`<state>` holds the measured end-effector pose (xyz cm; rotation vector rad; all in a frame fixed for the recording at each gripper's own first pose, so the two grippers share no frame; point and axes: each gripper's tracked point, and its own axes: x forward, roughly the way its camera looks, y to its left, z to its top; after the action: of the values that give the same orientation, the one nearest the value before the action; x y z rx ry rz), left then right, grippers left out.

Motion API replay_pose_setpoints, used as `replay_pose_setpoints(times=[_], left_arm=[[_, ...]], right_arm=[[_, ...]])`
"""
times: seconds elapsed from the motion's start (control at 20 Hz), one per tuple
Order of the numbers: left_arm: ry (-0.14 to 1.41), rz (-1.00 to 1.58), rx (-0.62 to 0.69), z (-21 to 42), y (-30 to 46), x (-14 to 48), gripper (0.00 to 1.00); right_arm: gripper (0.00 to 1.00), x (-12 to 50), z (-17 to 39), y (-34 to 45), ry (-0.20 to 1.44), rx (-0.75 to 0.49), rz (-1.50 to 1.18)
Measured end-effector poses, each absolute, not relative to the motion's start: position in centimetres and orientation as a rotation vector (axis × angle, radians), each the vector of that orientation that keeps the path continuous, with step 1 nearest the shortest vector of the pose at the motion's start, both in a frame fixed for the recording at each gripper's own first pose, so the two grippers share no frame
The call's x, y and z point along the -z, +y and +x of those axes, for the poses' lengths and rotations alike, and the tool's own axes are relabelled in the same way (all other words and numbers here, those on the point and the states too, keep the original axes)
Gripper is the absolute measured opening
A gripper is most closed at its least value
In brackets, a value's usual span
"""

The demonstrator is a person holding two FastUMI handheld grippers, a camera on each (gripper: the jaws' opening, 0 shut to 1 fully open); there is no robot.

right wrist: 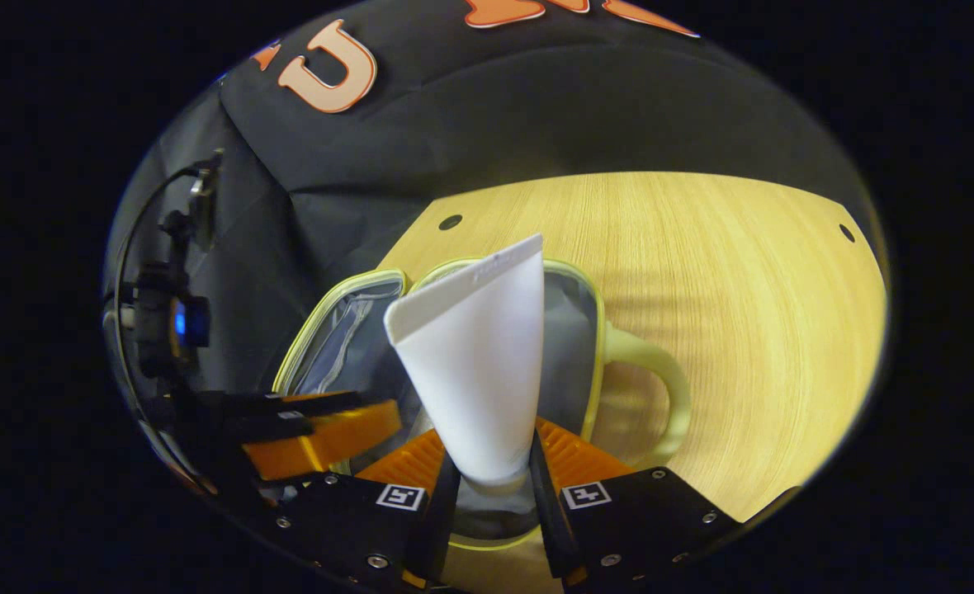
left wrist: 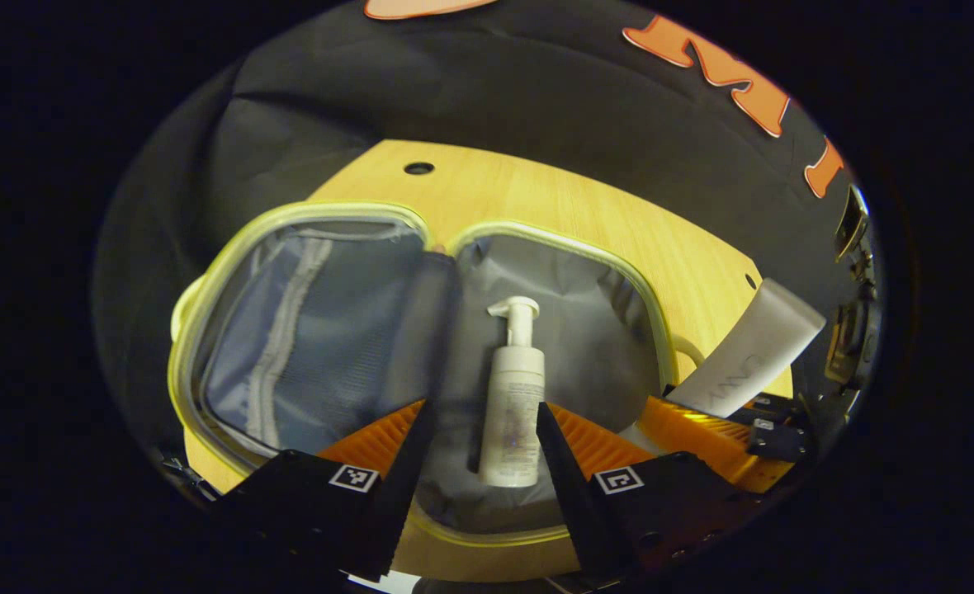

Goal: First open the suitcase, pack the skin care products into it, and then close the suitcase.

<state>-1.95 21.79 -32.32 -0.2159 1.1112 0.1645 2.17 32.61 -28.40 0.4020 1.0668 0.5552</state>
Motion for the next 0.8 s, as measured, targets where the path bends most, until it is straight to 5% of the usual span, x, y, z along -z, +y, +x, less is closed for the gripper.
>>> replay_pose_setpoints(times=[0.8], left_arm=[[0.989,-0.195,-0.382,-4.3,34.2,26.7,0.82]], right_arm=[[0.48,33.9,0.7,35.5,1.457,-0.351,0.440]])
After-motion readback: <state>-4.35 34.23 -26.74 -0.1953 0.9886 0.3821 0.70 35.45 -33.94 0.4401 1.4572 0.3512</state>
